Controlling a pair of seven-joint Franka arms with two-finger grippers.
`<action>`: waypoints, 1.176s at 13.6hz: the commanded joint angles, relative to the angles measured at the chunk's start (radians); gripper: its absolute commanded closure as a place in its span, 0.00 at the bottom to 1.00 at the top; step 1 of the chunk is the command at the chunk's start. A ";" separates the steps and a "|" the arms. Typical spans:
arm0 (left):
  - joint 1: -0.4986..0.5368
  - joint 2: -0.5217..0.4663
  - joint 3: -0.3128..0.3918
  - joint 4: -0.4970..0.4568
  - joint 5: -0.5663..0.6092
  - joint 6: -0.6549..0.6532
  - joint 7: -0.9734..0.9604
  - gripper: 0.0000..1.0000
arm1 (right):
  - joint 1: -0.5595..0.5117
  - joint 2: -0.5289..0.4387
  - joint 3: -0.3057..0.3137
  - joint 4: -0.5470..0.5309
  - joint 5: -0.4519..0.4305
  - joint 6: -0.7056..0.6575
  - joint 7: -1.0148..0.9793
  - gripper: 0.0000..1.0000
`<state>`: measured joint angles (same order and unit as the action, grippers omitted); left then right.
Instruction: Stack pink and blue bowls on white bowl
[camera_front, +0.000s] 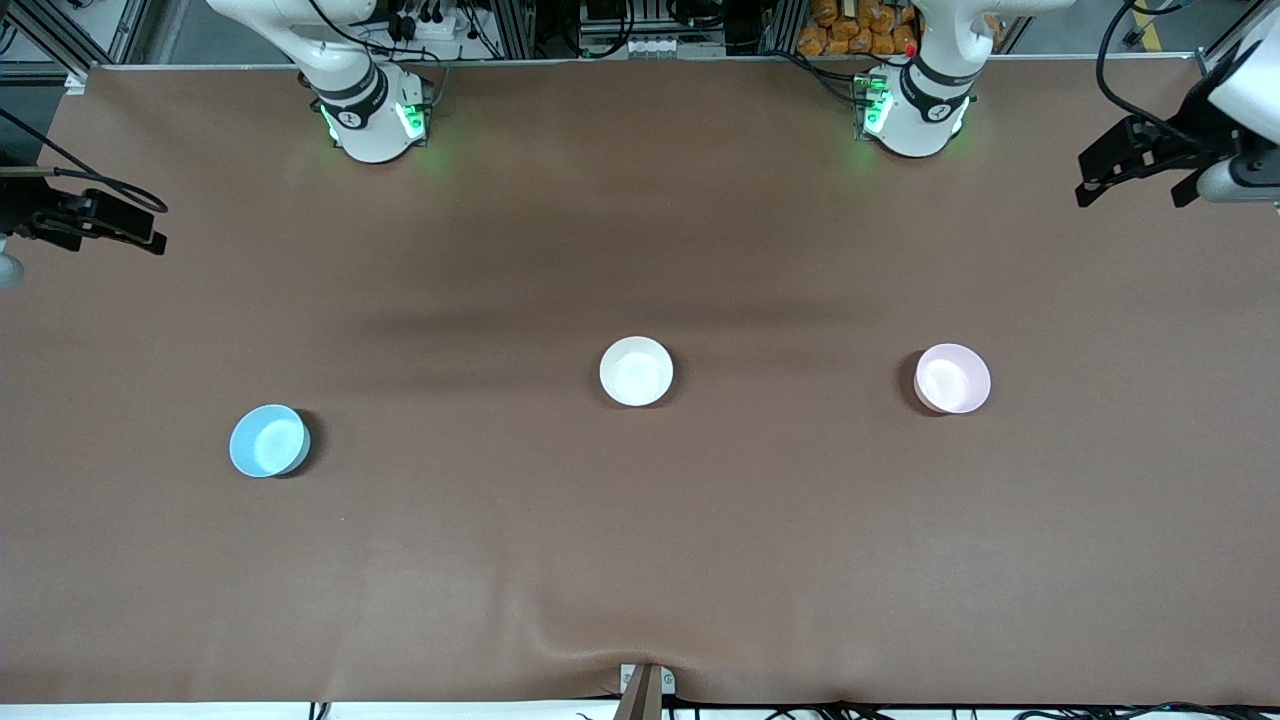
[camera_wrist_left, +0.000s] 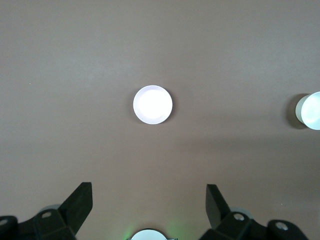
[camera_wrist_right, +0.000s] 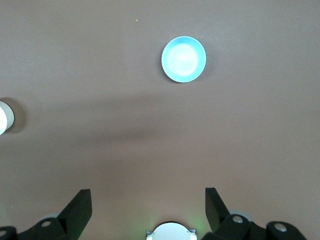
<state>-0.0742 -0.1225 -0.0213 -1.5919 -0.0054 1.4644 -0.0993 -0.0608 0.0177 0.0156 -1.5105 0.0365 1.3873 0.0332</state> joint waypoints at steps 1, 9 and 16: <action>0.016 -0.003 -0.008 0.013 -0.001 -0.033 0.001 0.00 | -0.002 -0.001 0.004 0.012 0.013 -0.016 -0.001 0.00; 0.020 0.020 -0.003 0.047 0.015 -0.068 0.006 0.00 | 0.012 0.001 0.003 0.012 0.013 -0.016 0.001 0.00; 0.020 0.029 -0.005 0.043 0.015 -0.061 0.009 0.00 | 0.012 0.001 0.001 0.012 0.013 -0.017 0.001 0.00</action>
<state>-0.0592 -0.1088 -0.0201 -1.5712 -0.0036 1.4133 -0.0993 -0.0522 0.0177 0.0216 -1.5104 0.0368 1.3847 0.0328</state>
